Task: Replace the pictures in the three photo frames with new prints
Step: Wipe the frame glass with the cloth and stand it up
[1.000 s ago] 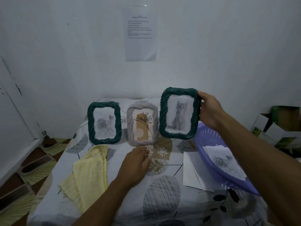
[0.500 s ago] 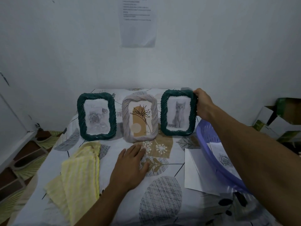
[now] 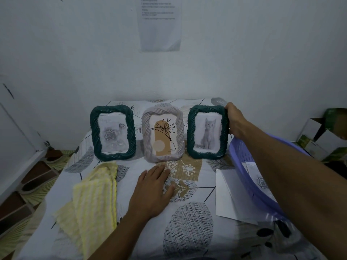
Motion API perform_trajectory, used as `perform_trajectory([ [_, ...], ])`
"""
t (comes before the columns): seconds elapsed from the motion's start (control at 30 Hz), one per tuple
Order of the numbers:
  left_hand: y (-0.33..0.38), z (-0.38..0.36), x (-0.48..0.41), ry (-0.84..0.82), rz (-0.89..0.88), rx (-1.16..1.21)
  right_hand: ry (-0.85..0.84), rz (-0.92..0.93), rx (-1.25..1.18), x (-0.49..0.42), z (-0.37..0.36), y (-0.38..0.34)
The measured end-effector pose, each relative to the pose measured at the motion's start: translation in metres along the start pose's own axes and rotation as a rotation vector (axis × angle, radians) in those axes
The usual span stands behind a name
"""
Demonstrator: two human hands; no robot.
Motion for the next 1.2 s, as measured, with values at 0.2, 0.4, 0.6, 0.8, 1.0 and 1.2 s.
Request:
perform_trajectory([
  [0.2, -0.002, 0.002, -0.002, 0.008, 0.051, 0.027, 0.031, 0.005, -0.024, -0.003, 0.001, 0.001],
  [0.4, -0.004, 0.000, -0.005, -0.024, 0.132, 0.044, 0.023, 0.007, -0.033, -0.004, 0.000, 0.003],
  [0.6, -0.004, -0.001, -0.005, -0.029, 0.125, 0.026, 0.024, 0.009, -0.003, -0.007, 0.000, 0.005],
  [0.8, -0.004, -0.002, -0.005, -0.021, 0.121, 0.003, 0.019, 0.031, 0.108, -0.012, 0.002, 0.003],
  [1.0, -0.003, -0.002, -0.005, -0.011, 0.102, 0.016, 0.032, 0.101, 0.221, -0.006, 0.006, -0.007],
  [1.2, 0.000, 0.010, -0.002, 0.108, 0.110, -0.081, 0.130, 0.626, 0.548, 0.056, -0.006, -0.042],
])
Point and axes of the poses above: each hand's wrist, its own x-axis away from the middle knuckle, its own z-axis out of the back of the hand, y = z × x, the point moved 6 cm from there along -x, towards the middle knuckle, and after that the axes turned 15 degrees about z, right-handed, at the moved point
